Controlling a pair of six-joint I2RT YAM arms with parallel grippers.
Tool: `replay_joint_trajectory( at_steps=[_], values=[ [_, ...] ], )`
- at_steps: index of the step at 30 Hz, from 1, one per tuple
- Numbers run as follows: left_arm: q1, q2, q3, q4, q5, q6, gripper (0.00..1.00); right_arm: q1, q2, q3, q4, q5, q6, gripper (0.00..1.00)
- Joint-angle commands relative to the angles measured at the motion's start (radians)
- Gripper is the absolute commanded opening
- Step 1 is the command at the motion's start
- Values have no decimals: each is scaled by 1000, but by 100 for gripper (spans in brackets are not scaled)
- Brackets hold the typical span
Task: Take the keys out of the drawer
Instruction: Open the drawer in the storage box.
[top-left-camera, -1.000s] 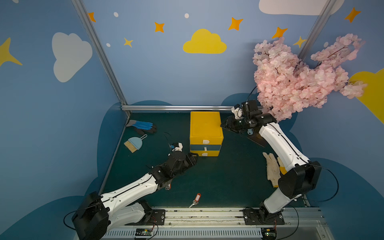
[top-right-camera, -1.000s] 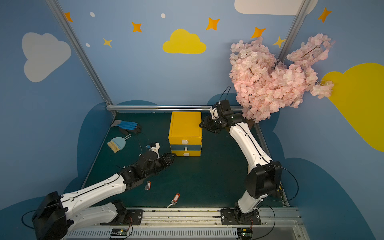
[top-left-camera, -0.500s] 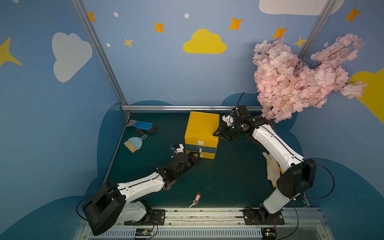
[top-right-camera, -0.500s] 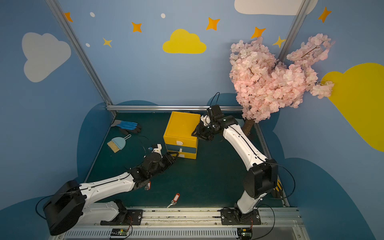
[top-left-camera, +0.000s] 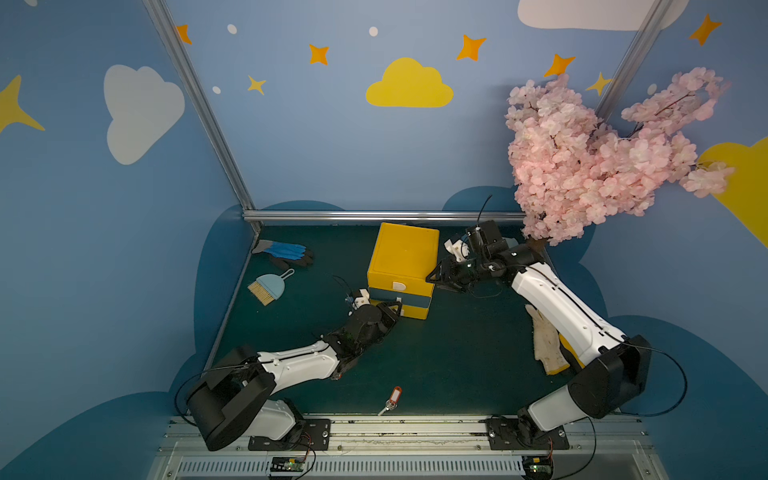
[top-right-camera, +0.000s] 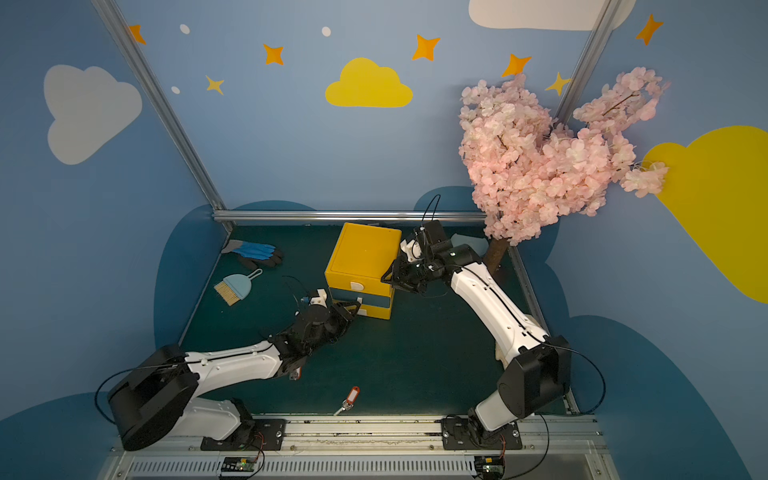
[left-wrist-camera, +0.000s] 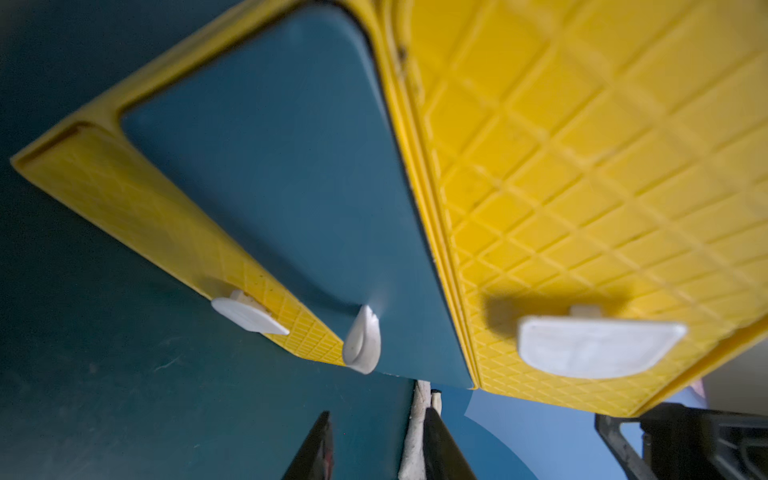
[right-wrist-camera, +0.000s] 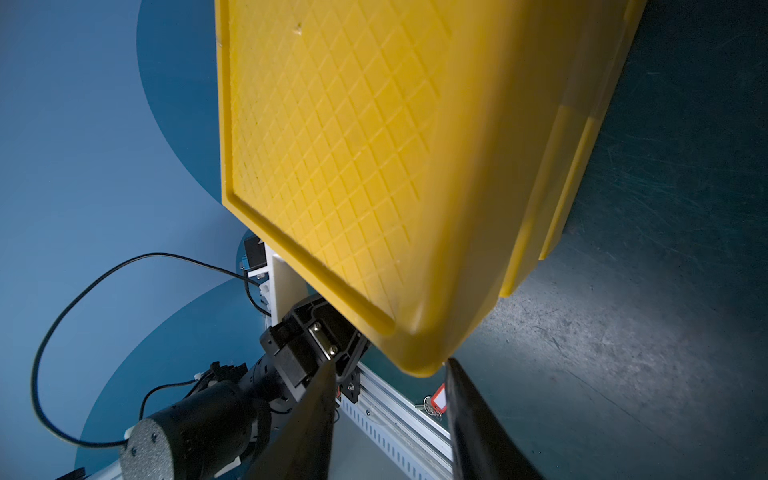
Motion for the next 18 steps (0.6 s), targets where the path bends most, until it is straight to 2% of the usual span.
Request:
replay_joint_trajectory(
  at_steps=[1, 8, 18],
  values=[
    [-2, 40, -20, 96, -47, -51, 36, 4, -35, -24, 29, 1, 1, 44],
    [-7, 129, -4, 171, -44, -111, 34, 0, -36, -31, 34, 2, -1, 43],
    [-22, 156, 3, 187, -130, -149, 29, -4, -26, -29, 41, -9, -7, 43]
  ],
)
